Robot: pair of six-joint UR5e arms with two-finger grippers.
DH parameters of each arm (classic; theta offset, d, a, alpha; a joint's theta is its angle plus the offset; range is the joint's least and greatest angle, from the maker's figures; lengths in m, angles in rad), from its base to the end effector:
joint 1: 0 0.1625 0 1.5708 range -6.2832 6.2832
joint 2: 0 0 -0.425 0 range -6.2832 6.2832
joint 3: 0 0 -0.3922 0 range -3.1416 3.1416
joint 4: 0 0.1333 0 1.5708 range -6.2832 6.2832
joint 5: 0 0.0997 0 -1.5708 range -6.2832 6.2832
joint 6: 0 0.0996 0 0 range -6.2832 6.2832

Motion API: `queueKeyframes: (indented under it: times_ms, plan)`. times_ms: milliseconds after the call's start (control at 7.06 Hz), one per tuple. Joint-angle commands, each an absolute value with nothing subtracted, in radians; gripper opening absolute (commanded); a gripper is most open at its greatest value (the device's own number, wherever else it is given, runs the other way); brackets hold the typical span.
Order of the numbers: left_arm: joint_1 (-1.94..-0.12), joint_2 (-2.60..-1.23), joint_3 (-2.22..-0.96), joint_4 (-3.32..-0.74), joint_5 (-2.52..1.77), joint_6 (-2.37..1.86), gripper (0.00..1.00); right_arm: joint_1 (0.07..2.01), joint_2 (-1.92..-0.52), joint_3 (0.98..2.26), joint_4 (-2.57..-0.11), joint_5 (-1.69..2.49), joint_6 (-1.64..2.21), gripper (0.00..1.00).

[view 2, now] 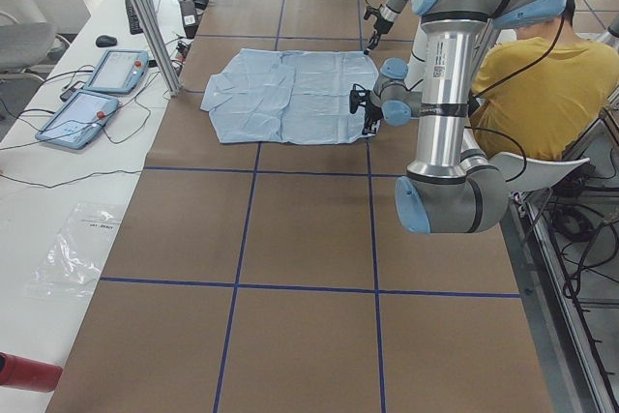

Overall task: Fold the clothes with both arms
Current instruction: 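Lift the hem with both grippers and fold it toward the collar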

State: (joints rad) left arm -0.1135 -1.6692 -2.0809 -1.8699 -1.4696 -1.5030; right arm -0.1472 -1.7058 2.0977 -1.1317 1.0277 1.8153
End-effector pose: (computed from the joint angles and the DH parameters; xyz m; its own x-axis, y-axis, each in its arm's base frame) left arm 0.4835 -0.1994 0.3437 0.6233 -0.0032 -0.7820 0.1499 0.9819 0.1154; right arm -0.4578 -0.1189 0.4177 0.5860 0.1226 0.8010 -0.4059 0.8999 0.1592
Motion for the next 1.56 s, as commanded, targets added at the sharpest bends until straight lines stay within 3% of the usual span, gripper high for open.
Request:
queueKeyframes:
  times_ms: [0,283,566,708,991,1132,1416]
  plan:
    - [-0.114,-1.672,-2.082,-1.870,-1.471,-1.502,0.00,-0.143,-1.695,2.091,-1.132,1.028,1.815,0.00]
    - [-0.124,-1.667,-2.159,-1.867,-1.485,-1.474,0.00,-0.123,-1.719,2.170,-1.137,1.029,1.815,0.00]
    - [-0.130,-1.628,-2.305,-1.855,-1.532,-1.445,0.00,-0.124,-1.857,2.378,-1.184,1.104,1.815,0.00]
    - [-0.129,-1.625,-2.424,-1.762,-1.595,-1.443,0.00,-0.124,-1.934,2.479,-1.193,1.156,1.815,0.00]
    - [-0.136,-1.644,-2.692,-1.500,-1.717,-1.437,0.00,-0.117,-1.942,2.682,-1.315,1.265,1.812,0.00]
    - [-0.197,-1.729,-2.704,-1.402,-1.770,-1.424,0.00,-0.073,-1.887,2.773,-1.450,1.340,1.810,0.00]
    - [-0.288,-1.898,-2.506,-1.332,-1.767,-1.326,0.00,0.052,-1.679,2.732,-1.653,1.361,1.752,0.00]
